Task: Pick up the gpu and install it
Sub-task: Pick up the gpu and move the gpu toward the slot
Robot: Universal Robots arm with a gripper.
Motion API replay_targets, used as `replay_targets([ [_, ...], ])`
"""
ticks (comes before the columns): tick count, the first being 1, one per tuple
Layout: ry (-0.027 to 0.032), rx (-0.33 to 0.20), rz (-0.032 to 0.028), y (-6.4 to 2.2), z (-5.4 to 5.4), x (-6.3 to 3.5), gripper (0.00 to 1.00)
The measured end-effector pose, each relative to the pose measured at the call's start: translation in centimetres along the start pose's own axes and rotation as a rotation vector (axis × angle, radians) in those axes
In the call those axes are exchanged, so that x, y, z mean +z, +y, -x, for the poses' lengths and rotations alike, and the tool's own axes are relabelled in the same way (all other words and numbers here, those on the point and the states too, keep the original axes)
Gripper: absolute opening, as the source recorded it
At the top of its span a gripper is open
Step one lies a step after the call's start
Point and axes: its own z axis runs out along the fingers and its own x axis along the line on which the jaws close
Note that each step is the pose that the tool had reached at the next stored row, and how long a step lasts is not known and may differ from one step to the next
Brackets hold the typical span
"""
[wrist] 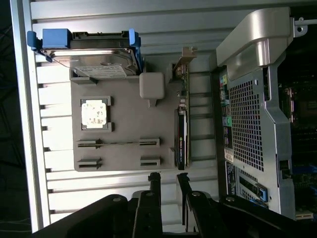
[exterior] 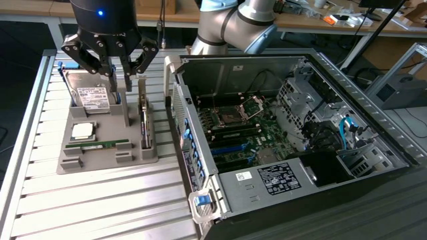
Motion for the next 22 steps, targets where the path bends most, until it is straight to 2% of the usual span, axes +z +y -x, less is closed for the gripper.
replay_targets([
  [1, 0.0000, 0.000, 0.0000, 0.00, 0.0, 0.00, 0.29],
  [2, 0.0000, 0.000, 0.0001, 0.00, 0.0, 0.00, 0.36],
  [10, 0.0000, 0.000, -0.0002, 0.00, 0.0, 0.01, 0.36],
  [22, -0.0001, 0.000, -0.0013, -0.04, 0.0, 1.11, 0.36],
])
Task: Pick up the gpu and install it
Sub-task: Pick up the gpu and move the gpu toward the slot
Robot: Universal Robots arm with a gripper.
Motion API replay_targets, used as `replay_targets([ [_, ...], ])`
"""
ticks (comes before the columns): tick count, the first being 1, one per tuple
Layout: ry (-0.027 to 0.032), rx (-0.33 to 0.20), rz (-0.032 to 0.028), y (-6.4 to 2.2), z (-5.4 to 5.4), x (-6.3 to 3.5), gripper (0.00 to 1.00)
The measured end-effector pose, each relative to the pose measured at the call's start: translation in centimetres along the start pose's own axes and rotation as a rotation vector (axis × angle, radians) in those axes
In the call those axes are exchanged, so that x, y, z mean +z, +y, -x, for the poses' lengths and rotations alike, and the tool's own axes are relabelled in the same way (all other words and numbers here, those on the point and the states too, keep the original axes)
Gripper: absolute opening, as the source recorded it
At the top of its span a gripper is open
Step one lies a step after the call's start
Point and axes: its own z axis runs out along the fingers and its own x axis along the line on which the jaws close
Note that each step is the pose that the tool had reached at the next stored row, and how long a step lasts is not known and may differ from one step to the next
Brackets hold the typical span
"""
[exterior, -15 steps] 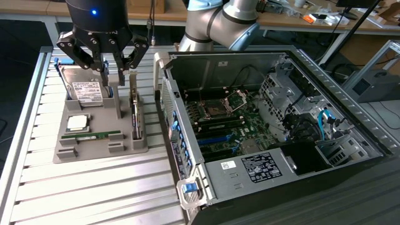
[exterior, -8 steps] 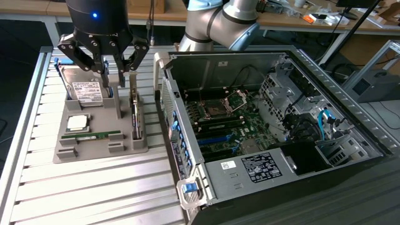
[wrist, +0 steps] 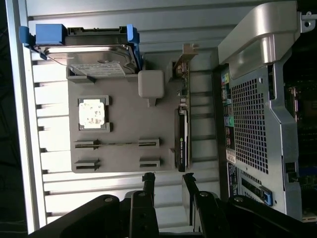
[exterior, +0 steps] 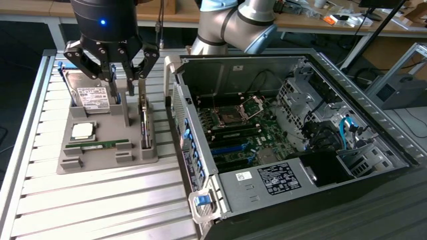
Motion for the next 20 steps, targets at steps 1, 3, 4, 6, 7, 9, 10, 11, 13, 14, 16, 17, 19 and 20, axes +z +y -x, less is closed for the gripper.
replay_targets([
  [1, 0.0000, 0.000, 0.0000, 0.00, 0.0, 0.04, 0.36],
  [3, 0.0000, 0.000, 0.0000, -0.02, 0.0, 0.47, 0.36],
  [4, 0.0001, 0.000, 0.0000, -0.03, 0.0, 0.63, 0.36],
  [6, 0.0000, 0.000, 0.0000, -0.04, 0.0, 1.02, 0.36],
  [7, 0.0000, 0.000, 0.0000, -0.06, 0.0, 1.28, 0.36],
  [9, 0.0000, 0.000, 0.0000, -0.07, 0.0, 1.70, 0.36],
  [10, 0.0000, 0.000, 0.0000, -0.09, 0.0, 1.97, 0.36],
  [11, 0.0000, 0.000, 0.0000, -0.10, -0.1, 2.29, 0.36],
  [13, 0.0000, 0.000, 0.0000, -0.11, -0.1, 2.53, 0.36],
  [14, 0.0001, 0.000, 0.0000, -0.11, -0.1, 2.56, 0.36],
  [16, 0.0000, 0.000, 0.0000, -0.11, -0.1, 2.61, 0.36],
  [17, 0.0000, 0.000, 0.0000, -0.11, -0.1, 2.63, 0.36],
  [19, 0.0000, 0.000, 0.0000, -0.12, -0.1, 2.68, 0.36],
  [20, 0.0000, 0.000, 0.0000, -0.12, -0.1, 2.73, 0.36],
])
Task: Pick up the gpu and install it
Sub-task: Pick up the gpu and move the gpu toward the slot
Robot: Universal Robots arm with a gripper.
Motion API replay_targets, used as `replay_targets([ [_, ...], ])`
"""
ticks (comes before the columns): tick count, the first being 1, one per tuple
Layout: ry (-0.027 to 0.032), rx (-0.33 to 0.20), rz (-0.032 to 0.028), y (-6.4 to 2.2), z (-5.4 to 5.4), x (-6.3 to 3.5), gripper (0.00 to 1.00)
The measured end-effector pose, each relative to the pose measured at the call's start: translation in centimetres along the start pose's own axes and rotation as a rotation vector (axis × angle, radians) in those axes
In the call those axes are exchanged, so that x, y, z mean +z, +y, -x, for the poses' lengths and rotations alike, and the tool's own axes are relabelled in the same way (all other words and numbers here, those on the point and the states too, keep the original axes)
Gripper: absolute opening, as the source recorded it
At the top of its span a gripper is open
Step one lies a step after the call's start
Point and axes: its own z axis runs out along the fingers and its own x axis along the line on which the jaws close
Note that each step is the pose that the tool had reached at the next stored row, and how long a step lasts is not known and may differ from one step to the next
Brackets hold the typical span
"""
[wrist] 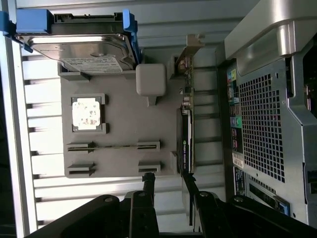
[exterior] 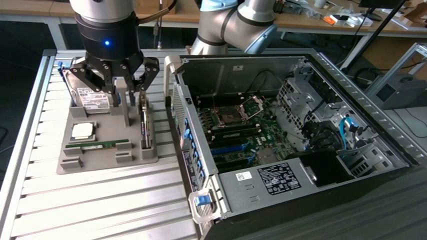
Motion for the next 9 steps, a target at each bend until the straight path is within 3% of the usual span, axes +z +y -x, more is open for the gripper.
replay_targets([
  [9, 0.0000, 0.000, 0.0000, -0.02, -0.01, 0.38, 0.36],
])
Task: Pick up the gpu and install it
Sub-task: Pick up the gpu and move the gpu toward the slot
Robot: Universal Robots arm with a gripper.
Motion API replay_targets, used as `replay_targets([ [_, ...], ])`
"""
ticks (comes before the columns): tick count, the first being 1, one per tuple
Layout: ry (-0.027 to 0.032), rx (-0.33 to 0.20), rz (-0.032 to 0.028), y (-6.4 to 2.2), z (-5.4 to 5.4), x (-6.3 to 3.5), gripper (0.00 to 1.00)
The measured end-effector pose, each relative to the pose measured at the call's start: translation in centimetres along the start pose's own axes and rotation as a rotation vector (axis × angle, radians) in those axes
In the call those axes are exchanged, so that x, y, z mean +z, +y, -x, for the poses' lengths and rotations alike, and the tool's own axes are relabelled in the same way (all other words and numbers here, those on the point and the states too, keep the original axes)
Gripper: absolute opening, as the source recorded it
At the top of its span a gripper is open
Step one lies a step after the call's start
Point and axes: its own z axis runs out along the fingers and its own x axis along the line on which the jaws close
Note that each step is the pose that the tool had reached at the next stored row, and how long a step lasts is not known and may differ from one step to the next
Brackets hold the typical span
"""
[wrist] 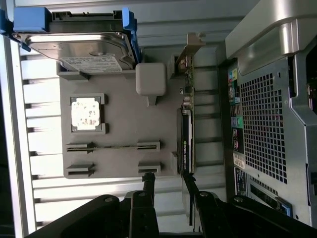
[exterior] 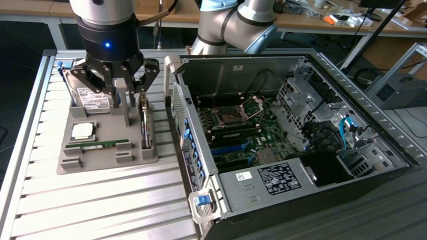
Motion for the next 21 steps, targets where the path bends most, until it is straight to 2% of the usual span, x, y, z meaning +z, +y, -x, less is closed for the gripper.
replay_targets([
  [21, 0.0001, 0.000, 0.0000, -0.03, -0.02, 0.78, 0.36],
])
